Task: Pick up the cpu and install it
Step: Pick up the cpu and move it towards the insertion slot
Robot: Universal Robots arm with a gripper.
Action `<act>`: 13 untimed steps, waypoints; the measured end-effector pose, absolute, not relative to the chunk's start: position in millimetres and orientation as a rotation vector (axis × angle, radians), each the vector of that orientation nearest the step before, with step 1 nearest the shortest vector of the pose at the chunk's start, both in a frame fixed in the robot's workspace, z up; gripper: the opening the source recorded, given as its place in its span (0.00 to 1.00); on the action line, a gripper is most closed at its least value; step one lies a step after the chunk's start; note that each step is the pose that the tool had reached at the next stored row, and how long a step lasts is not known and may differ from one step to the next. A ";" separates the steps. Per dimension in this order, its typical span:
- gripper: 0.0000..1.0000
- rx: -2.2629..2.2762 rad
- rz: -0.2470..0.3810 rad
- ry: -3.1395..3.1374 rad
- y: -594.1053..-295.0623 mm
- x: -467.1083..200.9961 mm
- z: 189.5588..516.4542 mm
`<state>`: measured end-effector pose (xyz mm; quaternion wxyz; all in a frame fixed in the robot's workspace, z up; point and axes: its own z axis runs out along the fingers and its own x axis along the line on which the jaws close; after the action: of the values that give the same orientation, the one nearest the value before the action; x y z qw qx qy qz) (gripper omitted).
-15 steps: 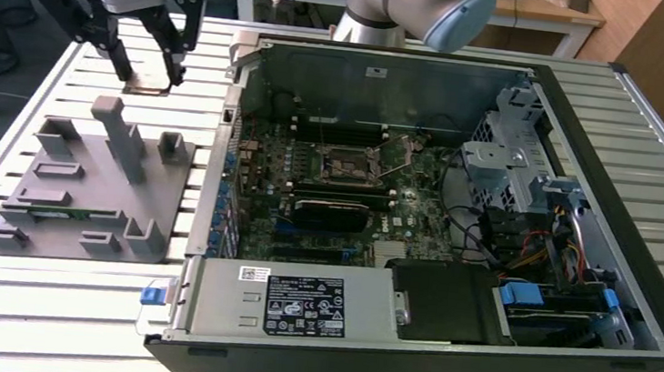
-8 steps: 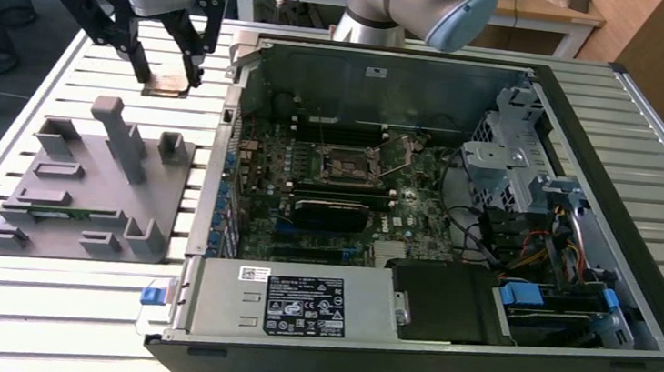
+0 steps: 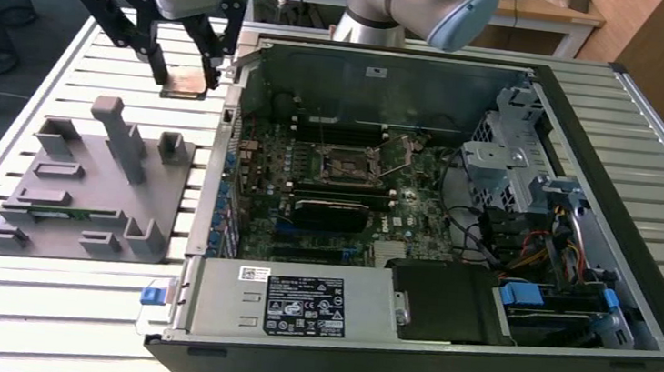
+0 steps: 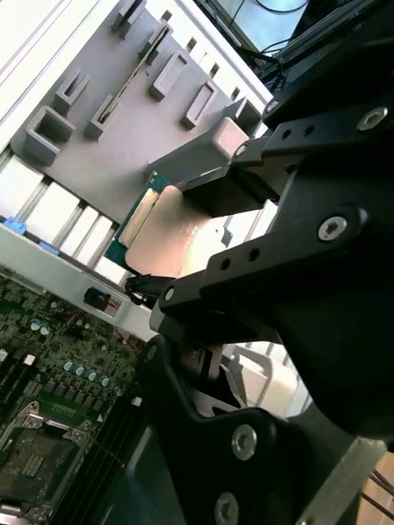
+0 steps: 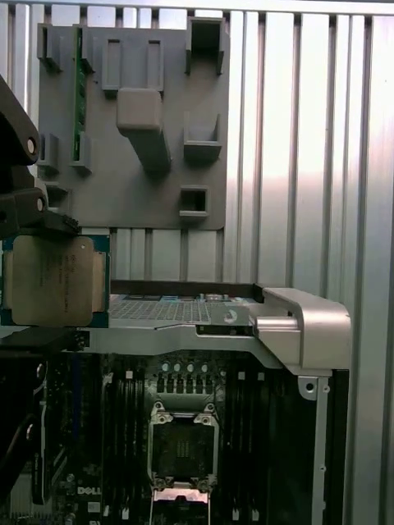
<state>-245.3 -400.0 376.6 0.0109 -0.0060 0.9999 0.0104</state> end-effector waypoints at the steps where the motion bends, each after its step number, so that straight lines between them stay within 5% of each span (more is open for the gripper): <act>1: 0.53 -0.019 0.032 3.120 -400.0 -242.5 376.5; 13: 0.53 -0.018 0.032 3.120 -400.0 -216.3 375.8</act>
<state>-216.3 -400.0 375.8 0.0109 -0.0059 0.9999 0.0104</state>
